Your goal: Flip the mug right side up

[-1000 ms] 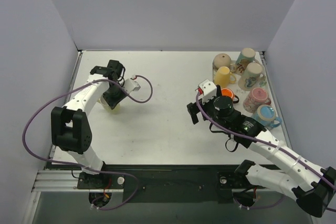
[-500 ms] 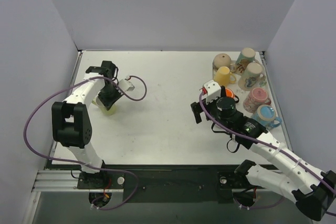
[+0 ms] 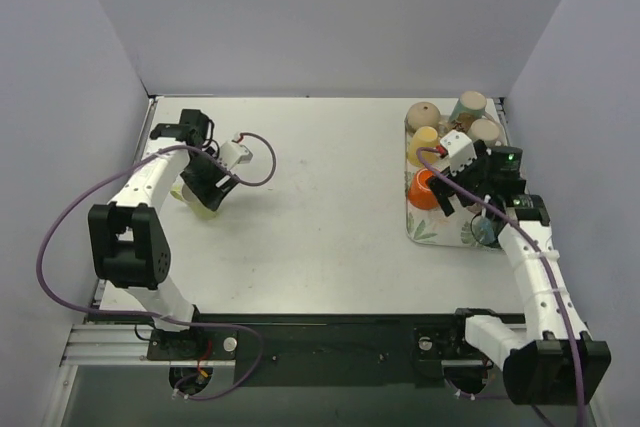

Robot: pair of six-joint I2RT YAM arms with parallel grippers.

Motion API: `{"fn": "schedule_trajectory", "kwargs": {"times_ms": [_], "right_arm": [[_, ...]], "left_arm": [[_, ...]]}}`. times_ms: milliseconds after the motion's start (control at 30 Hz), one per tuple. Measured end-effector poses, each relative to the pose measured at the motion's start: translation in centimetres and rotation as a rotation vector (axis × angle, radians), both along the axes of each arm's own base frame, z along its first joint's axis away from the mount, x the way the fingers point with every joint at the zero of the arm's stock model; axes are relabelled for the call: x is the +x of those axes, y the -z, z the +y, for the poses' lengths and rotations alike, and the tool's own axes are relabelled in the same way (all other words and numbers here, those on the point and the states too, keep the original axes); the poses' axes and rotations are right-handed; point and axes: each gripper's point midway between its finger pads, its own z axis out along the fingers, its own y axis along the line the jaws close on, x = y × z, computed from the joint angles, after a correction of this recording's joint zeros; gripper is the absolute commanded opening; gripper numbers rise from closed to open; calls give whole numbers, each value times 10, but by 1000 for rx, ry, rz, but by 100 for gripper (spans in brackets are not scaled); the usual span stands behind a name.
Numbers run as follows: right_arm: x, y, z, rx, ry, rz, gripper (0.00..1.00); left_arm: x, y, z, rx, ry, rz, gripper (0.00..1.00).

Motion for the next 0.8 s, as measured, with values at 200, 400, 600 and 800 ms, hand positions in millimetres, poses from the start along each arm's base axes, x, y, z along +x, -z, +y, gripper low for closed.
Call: {"fn": "schedule_trajectory", "kwargs": {"times_ms": [200,400,600,800], "right_arm": [[15,16,-32,-161,-187,143,96],[24,48,-48,-290,-365,336,92],[35,71,-67,-344,-461,446,83],[45,99,-66,-359,-541,503,79]], "left_arm": [[10,-52,-21,-132,-34,-143,80],[10,-112,-68,-363,-38,-302,80],[1,-133,-109,-516,22,-347,80],[2,-123,-113,-543,0,-339,80]]}}
